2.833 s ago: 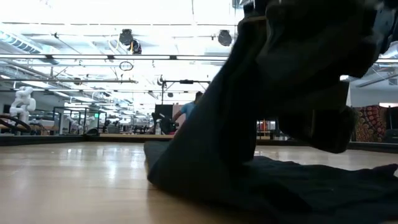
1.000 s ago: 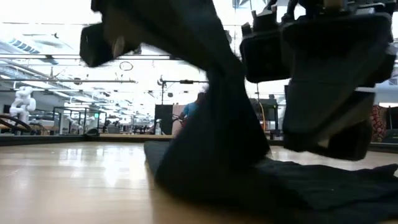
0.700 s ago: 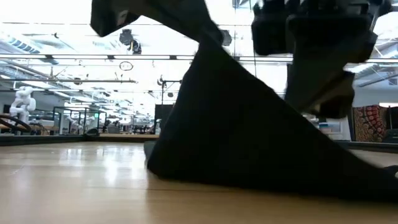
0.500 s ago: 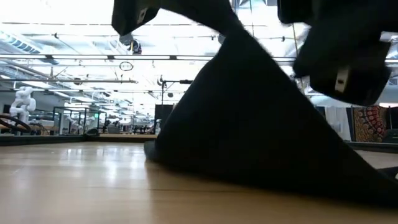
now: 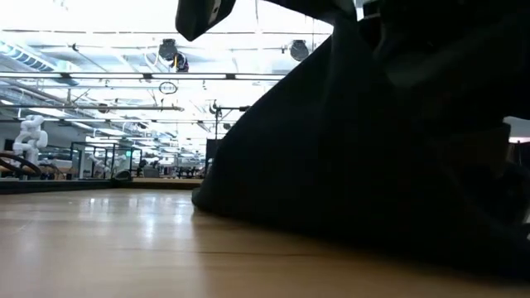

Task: Roll napkin
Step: Fold the black napkin

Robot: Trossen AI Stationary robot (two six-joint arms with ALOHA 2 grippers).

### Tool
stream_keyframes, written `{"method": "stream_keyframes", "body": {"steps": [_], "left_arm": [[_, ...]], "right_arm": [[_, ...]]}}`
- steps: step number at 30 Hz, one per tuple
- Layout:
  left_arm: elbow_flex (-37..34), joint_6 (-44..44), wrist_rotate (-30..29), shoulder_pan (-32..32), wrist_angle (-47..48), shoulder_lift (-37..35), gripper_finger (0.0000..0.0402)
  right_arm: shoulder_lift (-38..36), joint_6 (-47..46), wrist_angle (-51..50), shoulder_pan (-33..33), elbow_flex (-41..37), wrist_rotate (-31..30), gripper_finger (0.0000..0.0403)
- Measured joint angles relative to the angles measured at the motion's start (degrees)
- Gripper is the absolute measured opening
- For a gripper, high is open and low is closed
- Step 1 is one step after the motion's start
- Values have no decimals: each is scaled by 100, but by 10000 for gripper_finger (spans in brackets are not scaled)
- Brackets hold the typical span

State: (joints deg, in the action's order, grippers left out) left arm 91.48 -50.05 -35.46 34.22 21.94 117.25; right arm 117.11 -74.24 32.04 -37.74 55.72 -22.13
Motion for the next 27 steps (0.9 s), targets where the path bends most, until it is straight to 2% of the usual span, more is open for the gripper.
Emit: {"method": "stream_keyframes", "body": {"steps": [4,7,12,15,19,27], "left_arm": [[0,147,20,-101,54,0,1],[2,145,114,-125,29,0,1],[2,107,201,-36,-5,0,1],[2,91,231,64,-5,0,1],[4,-20,240,137,-1,0,1],[4,-56,238,115,-23,0,1]], "right_arm": [[-88,169,-139,22,2,262,36],[-393,245,-709,20,2,452,36],[-790,158,-1584,-117,2,439,36],[-781,111,-1578,-267,2,397,36],[-643,-46,-1532,-424,1,45,36],[-204,20,-568,-421,-2,-40,36]]}}
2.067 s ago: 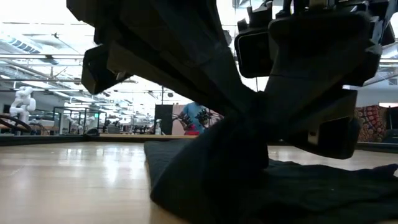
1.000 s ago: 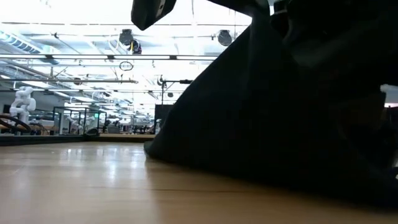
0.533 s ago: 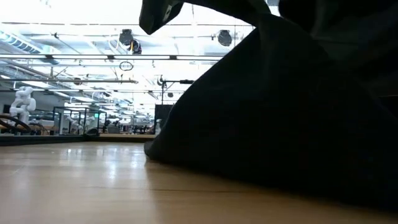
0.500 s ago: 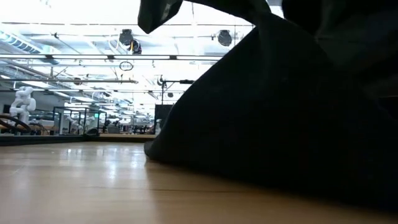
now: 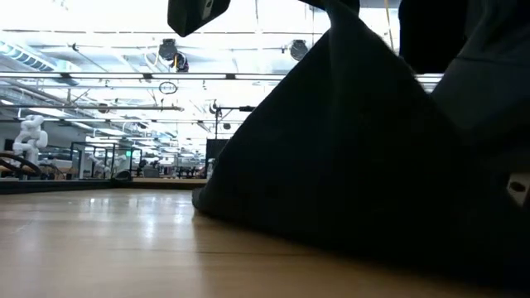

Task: Roll napkin
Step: Fold the black napkin

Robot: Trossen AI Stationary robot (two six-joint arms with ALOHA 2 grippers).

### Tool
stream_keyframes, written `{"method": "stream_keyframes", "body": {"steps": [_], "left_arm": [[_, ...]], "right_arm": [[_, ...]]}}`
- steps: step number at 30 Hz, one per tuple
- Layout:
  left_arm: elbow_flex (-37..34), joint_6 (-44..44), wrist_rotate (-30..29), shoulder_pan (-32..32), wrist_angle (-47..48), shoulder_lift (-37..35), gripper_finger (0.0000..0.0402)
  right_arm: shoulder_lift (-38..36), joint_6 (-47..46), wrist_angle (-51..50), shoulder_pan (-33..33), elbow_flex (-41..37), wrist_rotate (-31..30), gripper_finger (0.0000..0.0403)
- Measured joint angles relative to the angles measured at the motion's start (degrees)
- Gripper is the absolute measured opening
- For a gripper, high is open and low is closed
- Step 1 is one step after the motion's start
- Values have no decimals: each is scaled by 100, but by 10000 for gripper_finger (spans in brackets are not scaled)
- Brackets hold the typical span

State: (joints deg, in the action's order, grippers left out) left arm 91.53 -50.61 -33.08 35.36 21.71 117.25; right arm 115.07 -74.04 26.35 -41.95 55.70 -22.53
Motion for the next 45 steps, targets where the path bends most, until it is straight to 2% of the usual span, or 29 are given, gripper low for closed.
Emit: {"method": "stream_keyframes", "body": {"steps": [8,16,21,26,29,34,39,45], "left_arm": [[0,9,-3,-23,-39,0,1],[4,14,180,73,48,0,1],[4,11,195,78,-8,0,1],[4,77,200,78,-231,0,1],[4,231,201,70,-536,0,1],[4,304,317,21,-632,0,1],[4,340,485,-69,-639,0,1],[4,587,891,-176,-775,27,1]], "right_arm": [[193,84,170,0,24,22,36],[-194,586,-158,0,-4,370,36],[-664,873,-1382,-24,-4,813,36],[-1303,1209,-2447,-215,-2,894,36],[-1503,1293,-2872,-395,-2,562,36],[-1469,922,-3167,-787,-2,-471,36],[-1140,422,-2773,-997,-2,-1092,36],[-582,469,-1723,-917,-2,-1161,36]]}}
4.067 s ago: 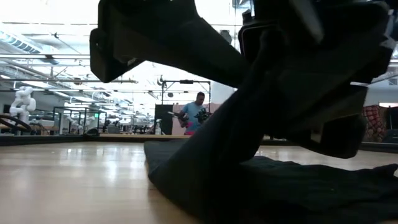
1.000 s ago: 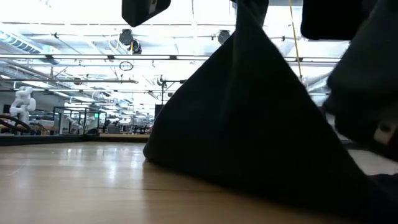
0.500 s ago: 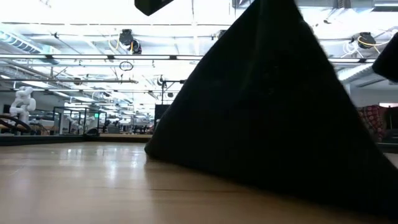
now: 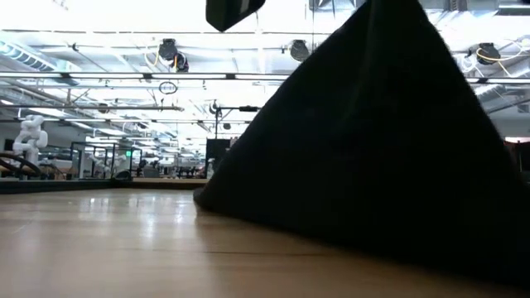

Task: Roll napkin
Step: Fold the black napkin

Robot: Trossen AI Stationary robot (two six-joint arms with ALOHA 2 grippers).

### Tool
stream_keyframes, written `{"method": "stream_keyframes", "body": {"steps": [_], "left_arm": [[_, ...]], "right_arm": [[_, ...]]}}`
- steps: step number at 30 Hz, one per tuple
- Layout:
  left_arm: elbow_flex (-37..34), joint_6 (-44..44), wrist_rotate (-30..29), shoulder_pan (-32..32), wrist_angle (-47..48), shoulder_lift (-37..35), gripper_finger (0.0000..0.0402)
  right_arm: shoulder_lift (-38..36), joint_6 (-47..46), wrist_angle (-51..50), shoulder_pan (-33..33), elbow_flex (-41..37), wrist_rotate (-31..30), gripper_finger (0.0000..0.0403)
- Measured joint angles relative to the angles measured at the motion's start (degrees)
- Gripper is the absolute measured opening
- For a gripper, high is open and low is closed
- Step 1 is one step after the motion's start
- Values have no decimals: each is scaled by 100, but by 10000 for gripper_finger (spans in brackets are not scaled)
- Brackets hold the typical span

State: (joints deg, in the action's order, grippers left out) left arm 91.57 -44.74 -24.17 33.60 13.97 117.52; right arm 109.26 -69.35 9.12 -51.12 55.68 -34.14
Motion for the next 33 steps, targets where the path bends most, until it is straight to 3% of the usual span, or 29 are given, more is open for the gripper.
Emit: {"method": "stream_keyframes", "body": {"steps": [14,22,27,33], "left_arm": [[-2,332,21,-311,-365,257,1],[0,769,354,-397,-1417,253,1],[-2,463,862,-333,-1326,253,1],[-2,475,618,-322,-1365,344,1]], "right_arm": [[663,36,340,259,31,394,2],[698,108,329,333,28,528,1],[706,113,321,333,24,546,1],[714,116,317,339,20,561,1]]}}
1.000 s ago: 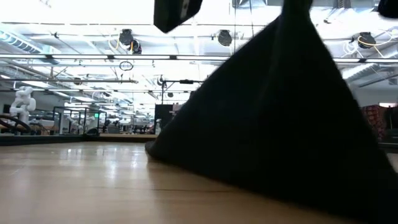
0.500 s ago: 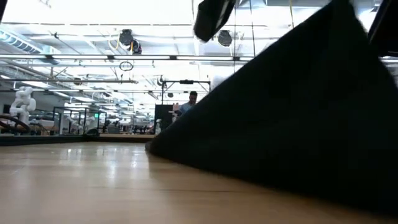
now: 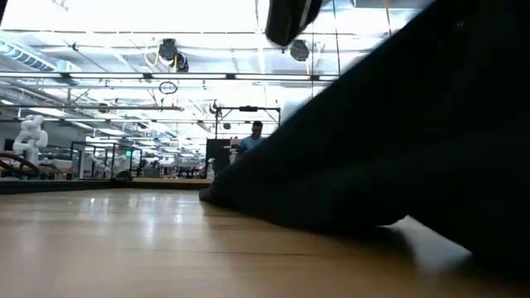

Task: Roll napkin
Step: Fold the black napkin

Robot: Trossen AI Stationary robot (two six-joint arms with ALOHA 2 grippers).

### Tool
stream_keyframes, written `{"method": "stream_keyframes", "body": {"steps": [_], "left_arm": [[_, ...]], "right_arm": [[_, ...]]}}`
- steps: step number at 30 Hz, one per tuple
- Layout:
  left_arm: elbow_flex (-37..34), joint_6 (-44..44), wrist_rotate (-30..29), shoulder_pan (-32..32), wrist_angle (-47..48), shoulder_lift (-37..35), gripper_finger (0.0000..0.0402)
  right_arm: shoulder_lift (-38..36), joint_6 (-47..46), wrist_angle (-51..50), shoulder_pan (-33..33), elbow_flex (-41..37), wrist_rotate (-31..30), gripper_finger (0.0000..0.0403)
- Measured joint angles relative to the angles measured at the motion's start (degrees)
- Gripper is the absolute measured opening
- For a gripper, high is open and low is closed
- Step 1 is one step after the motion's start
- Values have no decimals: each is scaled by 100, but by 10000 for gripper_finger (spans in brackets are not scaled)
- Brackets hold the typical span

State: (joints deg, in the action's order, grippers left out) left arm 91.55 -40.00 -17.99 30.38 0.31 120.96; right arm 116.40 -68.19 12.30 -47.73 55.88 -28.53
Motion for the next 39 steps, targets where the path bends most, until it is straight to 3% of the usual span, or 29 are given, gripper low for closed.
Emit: {"method": "stream_keyframes", "body": {"steps": [6,16,20,26,39], "left_arm": [[-2,-3,17,-91,36,173,1],[-2,-11,177,-38,-111,167,1],[-2,-9,211,-26,-141,167,1],[0,27,284,-36,-178,280,1],[0,60,441,-114,-607,619,5]], "right_arm": [[-82,21,-29,6,-8,123,0],[-1133,575,-840,-191,-22,1318,0],[-1294,509,-1264,-435,-30,854,0],[-1252,-457,-1608,-762,-27,27,0],[-1254,-693,-1738,-864,-22,-8,0]]}}
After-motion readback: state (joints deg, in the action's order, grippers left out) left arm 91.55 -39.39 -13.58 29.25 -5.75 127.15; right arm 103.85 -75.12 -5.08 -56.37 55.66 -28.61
